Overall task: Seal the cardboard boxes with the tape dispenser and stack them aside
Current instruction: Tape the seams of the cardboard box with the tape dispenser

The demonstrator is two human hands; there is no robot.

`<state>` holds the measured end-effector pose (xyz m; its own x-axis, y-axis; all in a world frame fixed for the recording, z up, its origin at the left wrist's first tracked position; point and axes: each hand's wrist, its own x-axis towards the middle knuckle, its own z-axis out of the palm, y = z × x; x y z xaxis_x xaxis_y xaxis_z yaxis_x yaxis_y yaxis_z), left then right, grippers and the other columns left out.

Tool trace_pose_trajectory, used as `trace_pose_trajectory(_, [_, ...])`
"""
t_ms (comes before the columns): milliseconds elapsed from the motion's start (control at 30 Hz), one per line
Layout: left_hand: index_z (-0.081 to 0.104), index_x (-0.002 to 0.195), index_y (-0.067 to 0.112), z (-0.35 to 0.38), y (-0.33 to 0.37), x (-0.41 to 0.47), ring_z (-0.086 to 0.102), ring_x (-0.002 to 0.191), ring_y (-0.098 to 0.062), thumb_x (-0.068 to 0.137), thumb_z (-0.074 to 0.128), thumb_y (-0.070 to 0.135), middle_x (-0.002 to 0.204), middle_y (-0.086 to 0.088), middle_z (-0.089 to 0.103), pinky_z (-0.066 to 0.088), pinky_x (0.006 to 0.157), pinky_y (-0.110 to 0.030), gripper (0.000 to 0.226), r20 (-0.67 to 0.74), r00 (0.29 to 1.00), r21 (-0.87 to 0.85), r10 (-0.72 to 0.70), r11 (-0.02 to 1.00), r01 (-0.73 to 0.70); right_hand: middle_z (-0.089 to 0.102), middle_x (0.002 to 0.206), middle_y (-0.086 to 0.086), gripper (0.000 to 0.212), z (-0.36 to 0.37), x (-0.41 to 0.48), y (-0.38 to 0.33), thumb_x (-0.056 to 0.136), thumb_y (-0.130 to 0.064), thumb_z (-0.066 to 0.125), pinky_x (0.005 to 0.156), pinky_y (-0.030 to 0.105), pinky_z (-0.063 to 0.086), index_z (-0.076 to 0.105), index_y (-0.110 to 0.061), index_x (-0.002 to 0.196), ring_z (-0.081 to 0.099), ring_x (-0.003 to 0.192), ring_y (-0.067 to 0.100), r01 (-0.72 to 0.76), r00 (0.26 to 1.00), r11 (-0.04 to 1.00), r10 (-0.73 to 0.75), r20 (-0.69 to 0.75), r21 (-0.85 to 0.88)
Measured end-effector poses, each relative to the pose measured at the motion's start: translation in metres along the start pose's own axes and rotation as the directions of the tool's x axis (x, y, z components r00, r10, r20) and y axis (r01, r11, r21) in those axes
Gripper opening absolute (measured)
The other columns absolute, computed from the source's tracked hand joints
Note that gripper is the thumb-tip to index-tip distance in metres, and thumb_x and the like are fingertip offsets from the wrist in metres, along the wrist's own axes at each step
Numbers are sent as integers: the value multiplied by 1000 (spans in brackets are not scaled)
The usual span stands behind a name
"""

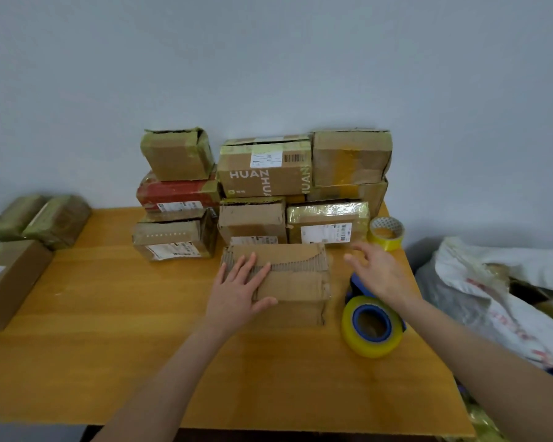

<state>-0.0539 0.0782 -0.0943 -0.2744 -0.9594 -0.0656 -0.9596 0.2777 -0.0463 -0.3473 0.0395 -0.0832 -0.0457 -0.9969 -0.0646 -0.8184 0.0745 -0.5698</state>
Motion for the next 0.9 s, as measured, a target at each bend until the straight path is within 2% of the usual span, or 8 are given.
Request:
trace_pose_trajectory(100, [-8, 146, 39, 4, 0, 0, -1, 149, -17, 69, -24, 82, 161, 3, 0, -8, 119, -46, 89, -20, 1000, 10, -5, 1000, 5, 51, 134, 7, 69, -5, -15, 50, 84, -56, 65, 86, 38, 48, 44, -16, 137, 53, 118, 28, -287, 928, 918, 337, 160, -274])
trace_pose_trajectory(200, [0, 152, 30, 5, -1, 1, 1, 148, -14, 69, -19, 84, 160, 5, 2, -8, 119, -45, 102, -23, 999, -7, -25, 1000, 25, 58, 89, 2, 52, 14, -30, 73, 82, -53, 70, 60, 26, 44, 51, -13, 109, 58, 78, 15, -353, 808, 891, 445, 387, -287])
trace_pose_trajectory(300, [13, 153, 26, 4, -5, 1, 2, 148, -13, 76, -6, 82, 160, 4, 7, -6, 120, -44, 97, -28, 1000, -30, -7, 1000, 6, 49, 63, 1, 37, 26, -36, 80, 85, -43, 71, 47, 24, 33, 48, -15, 77, 48, 54, 14, -408, 823, 882, 468, 323, -237])
trace_pose_trajectory(467, [3, 149, 33, 0, -13, -4, -4, 148, -15, 73, -14, 81, 160, 1, -2, -11, 118, -36, 92, -13, 998, -59, 55, 997, -55, 36, 52, 1, 41, 24, -33, 75, 80, -26, 75, 46, 28, 25, 40, -13, 61, 34, 45, 16, -530, 789, 843, 530, 310, -90])
trace_pose_trajectory(600, [-6, 145, 39, -3, -14, -5, -10, 148, -20, 63, -24, 85, 157, -6, -15, -11, 117, -34, 96, 22, 999, -85, 31, 996, -29, 38, 55, 2, 32, 30, -30, 61, 76, -10, 71, 48, 29, 27, 42, -10, 64, 35, 47, 17, -591, 766, 797, 509, 392, 121])
trace_pose_trajectory(667, [-10, 144, 40, -3, -14, -5, -12, 148, -19, 60, -28, 84, 156, -4, -19, -11, 118, -34, 97, 35, 999, -64, 32, 998, -30, 56, 75, 8, 21, 28, -32, 53, 77, -13, 71, 58, 34, 42, 54, -4, 83, 55, 64, 24, -658, 728, 704, 501, 468, 268])
trace_pose_trajectory(767, [-10, 144, 41, -3, -15, -4, -10, 148, -18, 61, -27, 84, 157, -3, -16, -12, 117, -33, 95, 26, 999, -59, 39, 998, -37, 67, 104, 19, 38, 20, -33, 45, 77, -17, 75, 83, 47, 55, 58, -1, 106, 66, 96, 38, -727, 681, 547, 503, 532, 415])
trace_pose_trajectory(900, [2, 147, 39, -2, -18, -4, -2, 149, -20, 70, -13, 83, 161, -6, -3, -13, 116, -35, 90, -9, 999, -55, 48, 997, -49, 65, 100, 19, 26, -6, -26, 35, 72, -8, 75, 70, 38, 51, 63, 0, 94, 64, 88, 32, -605, 796, 642, 482, 366, 471])
